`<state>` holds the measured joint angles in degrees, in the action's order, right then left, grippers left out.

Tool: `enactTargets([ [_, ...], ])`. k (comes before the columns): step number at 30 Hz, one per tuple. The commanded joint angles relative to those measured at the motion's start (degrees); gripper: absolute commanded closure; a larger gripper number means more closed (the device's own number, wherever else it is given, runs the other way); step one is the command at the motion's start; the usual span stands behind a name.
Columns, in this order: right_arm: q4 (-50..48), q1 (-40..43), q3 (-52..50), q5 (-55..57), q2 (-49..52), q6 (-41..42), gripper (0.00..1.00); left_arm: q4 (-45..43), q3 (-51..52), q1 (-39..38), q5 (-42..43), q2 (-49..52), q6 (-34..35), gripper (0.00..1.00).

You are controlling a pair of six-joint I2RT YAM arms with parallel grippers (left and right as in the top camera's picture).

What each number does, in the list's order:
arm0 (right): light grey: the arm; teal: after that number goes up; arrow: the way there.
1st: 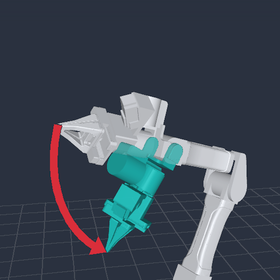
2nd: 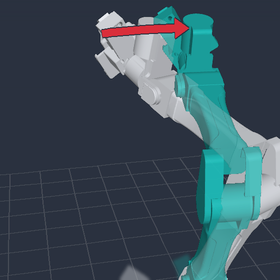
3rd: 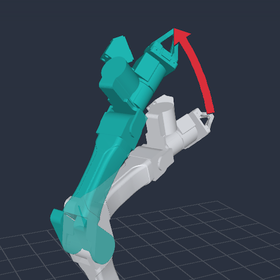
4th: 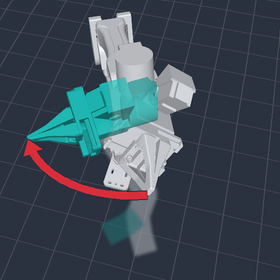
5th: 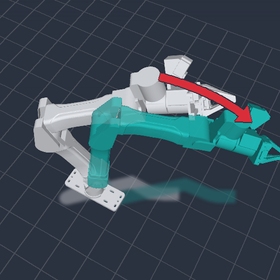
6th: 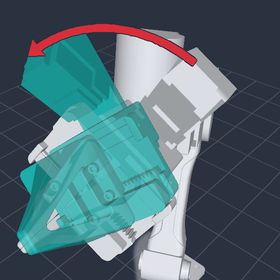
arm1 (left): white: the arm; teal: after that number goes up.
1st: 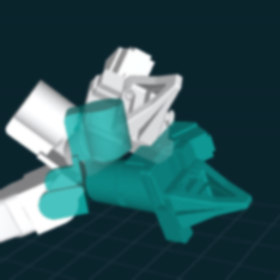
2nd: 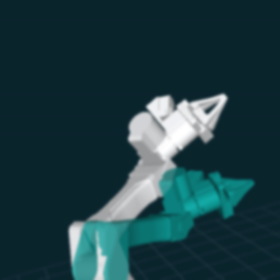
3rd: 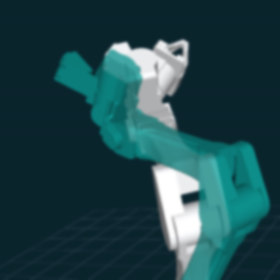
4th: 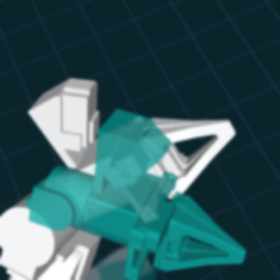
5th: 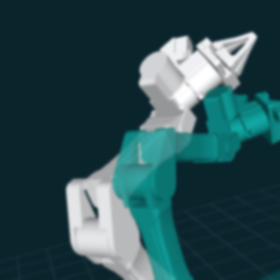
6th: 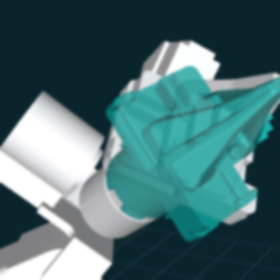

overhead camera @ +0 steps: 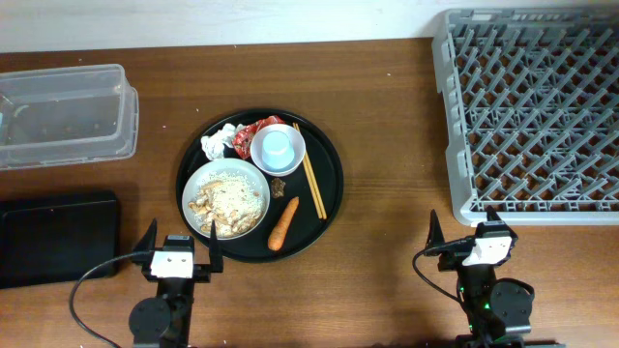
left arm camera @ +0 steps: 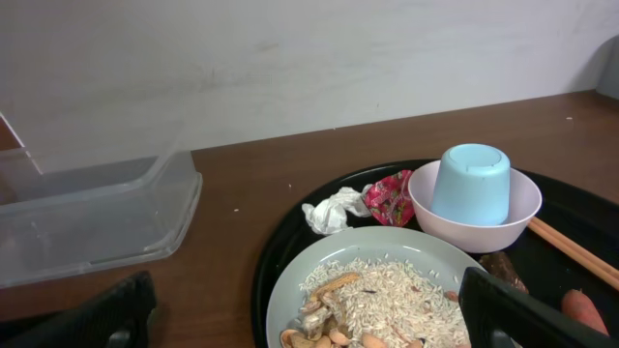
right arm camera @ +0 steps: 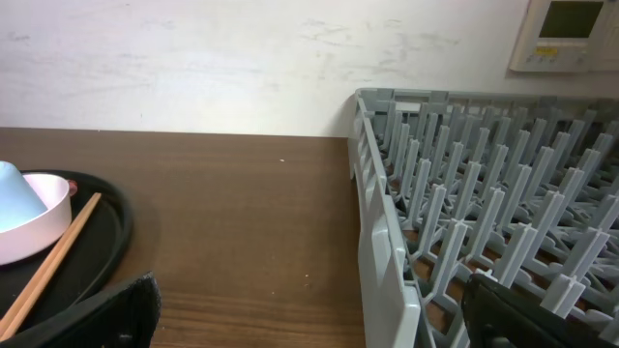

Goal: Sort waste into correct bins and load items into the dishwasher rack

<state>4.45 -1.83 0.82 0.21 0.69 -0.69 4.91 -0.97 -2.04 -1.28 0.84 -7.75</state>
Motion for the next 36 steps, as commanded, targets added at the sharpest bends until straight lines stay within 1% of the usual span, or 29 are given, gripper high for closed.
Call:
enactTargets([
  [1, 0.1, -0.4, -0.5, 0.5, -0.5, -0.4, 0.02, -0.2, 0.5, 0.3, 0.1, -0.5, -1.0, 0.01],
  [32, 0.1, -0.4, -0.5, 0.5, -0.5, -0.4, 0.02, -0.2, 0.5, 0.3, 0.5, -0.5, -0.9, 0.01],
  [33, 0.1, -0.4, -0.5, 0.5, -0.5, -0.4, 0.01, -0.4, 0.4, 0.3, 4.2, -0.5, 0.5, 0.01],
  [35, 0.1, -0.4, -0.5, 0.5, -0.5, -0.3, 0.02, -1.5, 0.4, 0.3, 15.5, -0.5, 6.7, 0.01],
  [36, 0.1, -0.4, -0.5, 0.5, -0.5, -0.4, 0.02, -3.1, 0.4, 0.3, 22.3, -0.5, 7.1, 0.01],
])
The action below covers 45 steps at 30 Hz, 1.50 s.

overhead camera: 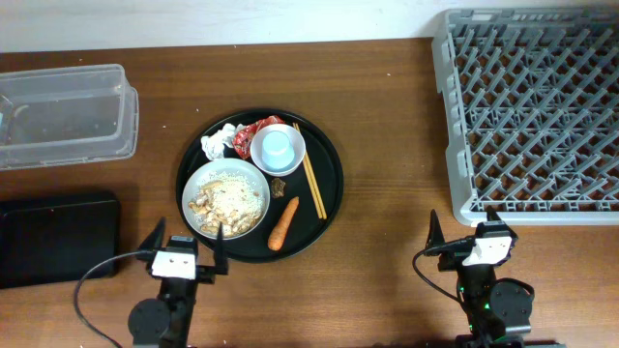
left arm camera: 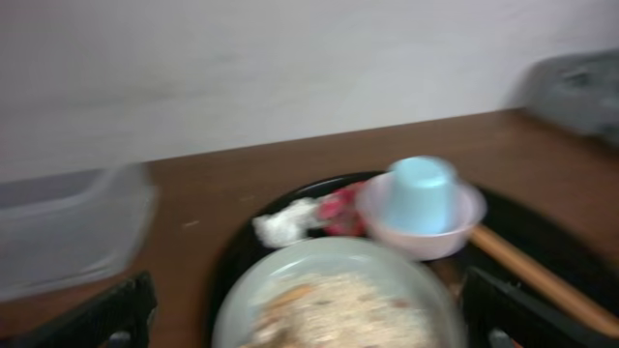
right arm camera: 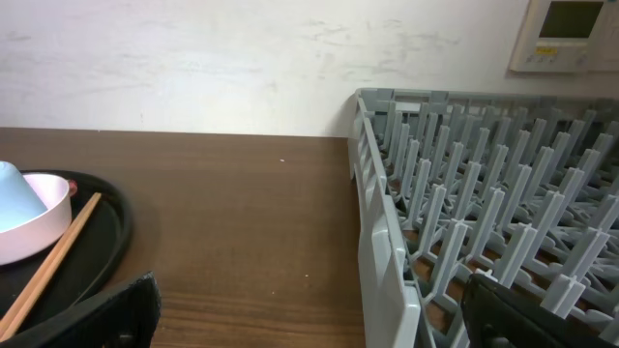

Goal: Sort waste into correct bins and load items into the dishwasher rack

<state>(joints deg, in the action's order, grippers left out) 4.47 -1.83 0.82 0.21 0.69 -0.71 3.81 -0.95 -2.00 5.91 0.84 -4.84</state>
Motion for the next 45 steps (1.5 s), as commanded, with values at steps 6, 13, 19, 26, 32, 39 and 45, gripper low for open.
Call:
enactTargets([
  [6, 0.1, -0.4, -0.5, 0.5, -0.5, -0.3, 0.02, -7.2, -4.1, 0.3, 20.2, 0.4, 4.7, 0.01],
  [13, 0.1, -0.4, -0.5, 0.5, -0.5, -0.3, 0.01, 13.6, -31.4, 0.3, 14.0, 27.3, 2.0, 0.01],
  [19, 0.1, -0.4, -0.5, 0.5, -0.5, -0.3, 0.02, 35.8, -61.1, 0.3, 27.1, 61.5, 2.6, 0.01],
  [26, 0.1, -0.4, -0.5, 0.5, -0.5, -0.3, 0.02, 53.0, -73.6, -6.2, 1.1, 80.8, 10.9, 0.01],
  [32, 0.1, -0.4, -0.5, 0.5, -0.5, -0.3, 0.02, 52.1, -73.6, -7.3, 11.0, 86.6, 11.9, 0.01],
  [39, 0.1, -0.4, -0.5, 0.5, -0.5, -0.3, 0.01, 53.5, -73.5, -18.3, -17.9, 93.7, 26.1, 0.38],
  [45, 0.1, -0.4, -0.5, 0.5, -0.5, -0.3, 0.02, 50.9, -73.5, -22.7, -18.2, 102.6, 26.1, 0.39],
])
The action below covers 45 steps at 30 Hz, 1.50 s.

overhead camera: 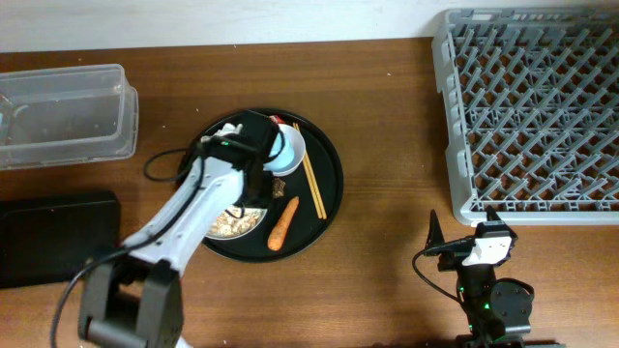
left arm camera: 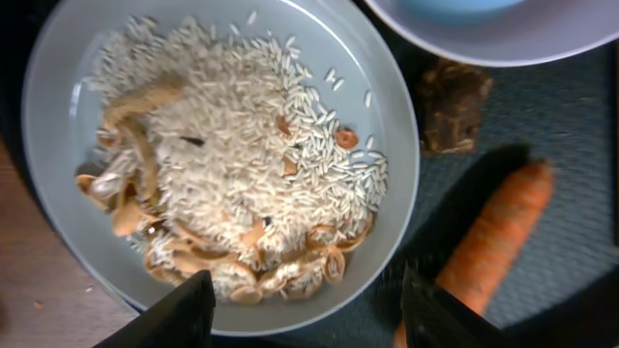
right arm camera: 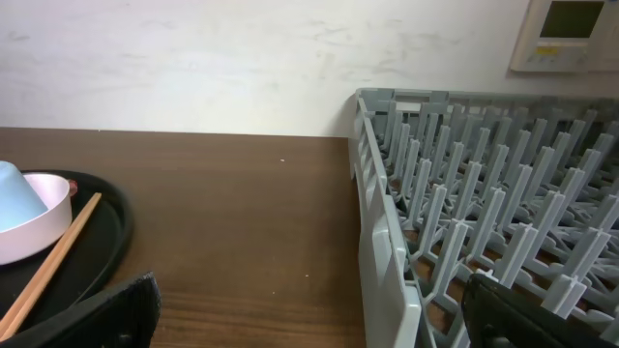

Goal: Sort waste into correct bins and load items into the dishwasher rack
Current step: 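Reach the left gripper to the white rice plate and grasp its rim, then lift the plate with the left gripper and carry it left toward the black board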

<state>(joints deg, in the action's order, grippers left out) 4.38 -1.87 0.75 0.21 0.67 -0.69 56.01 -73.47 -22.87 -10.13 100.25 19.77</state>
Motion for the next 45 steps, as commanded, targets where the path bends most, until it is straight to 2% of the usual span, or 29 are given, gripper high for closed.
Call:
enactTargets([
  [1, 0.2, -0.3, -0.4, 0.5, -0.5, -0.4, 0.02, -2.1, -1.0, -2.1, -2.1, 3.8, 1.5, 0.39],
  [4, 0.2, -0.3, -0.4, 0.5, -0.5, -0.4, 0.02, -6.4, -1.0, -3.6, -2.2, 5.7, 1.4, 0.42],
  [11, 0.2, -0.3, -0.4, 0.5, -0.5, -0.4, 0.02, -7.0, -0.6, -3.8, -2.1, 9.2, 1.5, 0.45],
  [13, 0.2, -0.3, -0.4, 0.5, -0.5, -0.4, 0.02, -7.4, -0.6, -3.9, -2.2, 9.2, 1.4, 0.50],
  [25, 0.2, -0.3, -0.4, 0.5, -0.5, -0.4, 0.02, -7.6, -0.6, -6.7, -6.1, 13.6, 3.2, 0.51],
  [32, 0.2, -0.3, -0.4, 0.5, -0.5, -0.4, 0.02, -6.9, -0.6, -6.7, -6.7, 13.6, 3.1, 0.68],
  [36, 0.2, -0.3, -0.4, 0.5, -0.5, -0.4, 0.02, -6.9, -0.6, -6.7, -6.7, 13.6, 3.1, 0.84],
  [41, 0.2, -0.3, -0.4, 0.5, -0.5, -0.4, 0.02, -5.8, -0.8, -6.7, -6.7, 13.6, 3.1, 0.98],
  [45, 0.2, -0.3, -0.4, 0.5, -0.5, -0.4, 0.02, -1.7, -3.0, -6.7, -8.8, 12.8, 3.1, 0.99],
])
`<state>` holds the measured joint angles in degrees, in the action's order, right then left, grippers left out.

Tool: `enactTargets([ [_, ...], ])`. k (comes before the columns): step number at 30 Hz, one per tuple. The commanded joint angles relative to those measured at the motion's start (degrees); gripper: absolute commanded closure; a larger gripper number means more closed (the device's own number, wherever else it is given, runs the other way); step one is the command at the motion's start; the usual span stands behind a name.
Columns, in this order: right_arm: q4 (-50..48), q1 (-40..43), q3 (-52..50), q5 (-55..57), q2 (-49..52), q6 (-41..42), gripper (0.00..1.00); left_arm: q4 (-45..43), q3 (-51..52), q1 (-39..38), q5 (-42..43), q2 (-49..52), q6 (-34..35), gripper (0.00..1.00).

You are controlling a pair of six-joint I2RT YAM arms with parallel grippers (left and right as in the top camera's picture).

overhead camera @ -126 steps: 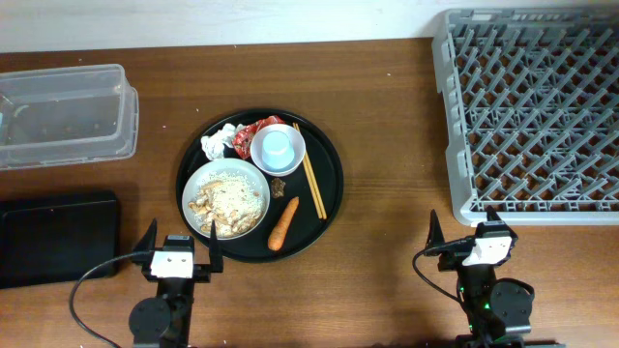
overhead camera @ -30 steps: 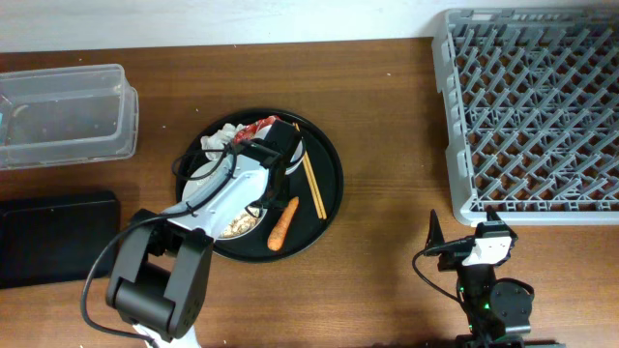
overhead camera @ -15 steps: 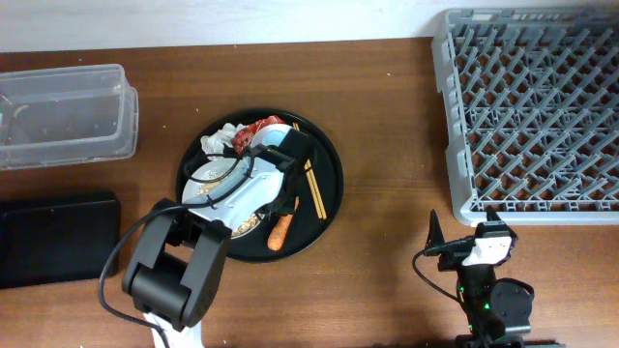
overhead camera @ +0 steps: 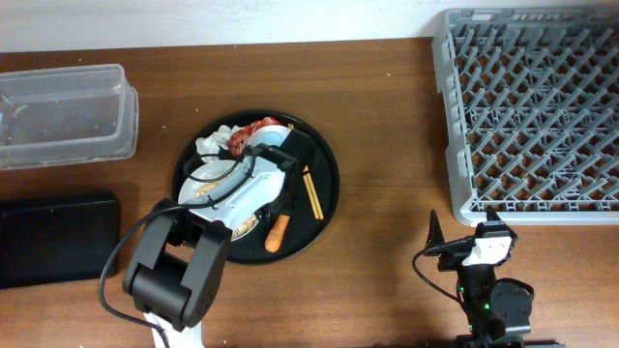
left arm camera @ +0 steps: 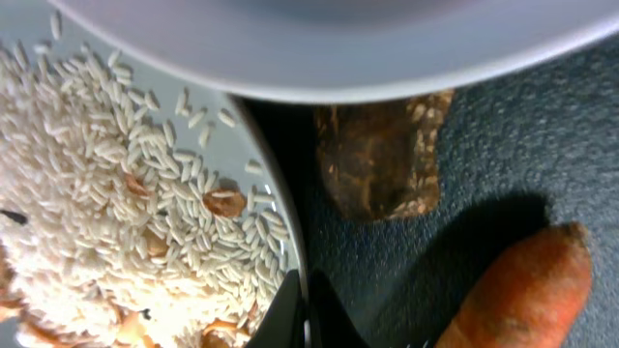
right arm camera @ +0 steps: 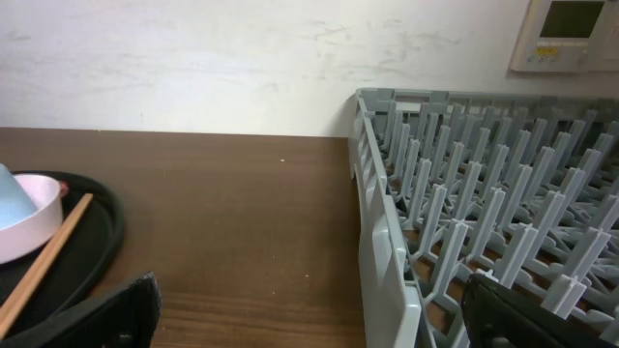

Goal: Sort waste into correct bins and load items into the dishwasher rack
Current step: 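Lift the plate with the left gripper and carry it left toward the black board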

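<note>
A grey plate point(left arm camera: 116, 193) of rice and scraps lies on the black tray point(overhead camera: 324, 193). My left gripper point(left arm camera: 305, 314) is shut on the plate's right rim, one finger inside it and one outside. Just right of the rim lie a brown scrap point(left arm camera: 382, 159) and a carrot point(left arm camera: 522, 290). A pink bowl point(left arm camera: 329, 39) fills the top of the left wrist view. My left arm hides most of the bowl in the overhead view. My right gripper point(right arm camera: 309, 319) rests open at the front edge, beside the grey dishwasher rack point(overhead camera: 527, 106).
Chopsticks point(overhead camera: 311, 189) lie on the tray's right side, crumpled white paper point(overhead camera: 208, 145) and a red wrapper point(overhead camera: 251, 130) at its back. A clear bin point(overhead camera: 63, 116) stands far left, with a black bin point(overhead camera: 53, 237) in front of it.
My left gripper was open above the plate and carrot; now it is lower and shut on the plate's right rim. The tray and bowl sit slightly further left. The right arm is unchanged.
Both grippers rested open at the table's front edge. Then the left wrist view had swung and blurred while its arm was still at the edge. Then the left gripper hung open over the rice plate. Now it grips the plate's rim. The right arm stayed put.
</note>
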<state>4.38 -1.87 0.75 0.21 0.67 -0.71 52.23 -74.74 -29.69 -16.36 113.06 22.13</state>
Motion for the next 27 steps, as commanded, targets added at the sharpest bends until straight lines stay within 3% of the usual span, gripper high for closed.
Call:
enactTargets([
  [1, 0.2, -0.3, -0.4, 0.5, -0.5, -0.3, 0.02, 3.3, -2.6, 0.1, -2.5, -0.6, 0.8, 0.99],
  [8, 0.2, -0.3, -0.4, 0.5, -0.5, -0.3, 0.02, 5.0, -3.5, 0.1, -3.3, -6.0, 0.8, 0.99],
  [18, 0.2, -0.3, -0.4, 0.5, -0.5, -0.3, 0.02, 13.6, -5.6, 0.7, -14.0, -11.6, 0.8, 0.99],
  [27, 0.2, -0.3, -0.4, 0.5, -0.5, -0.3, 0.02, 14.1, -11.6, 16.0, -11.4, -13.8, 0.8, 0.99],
])
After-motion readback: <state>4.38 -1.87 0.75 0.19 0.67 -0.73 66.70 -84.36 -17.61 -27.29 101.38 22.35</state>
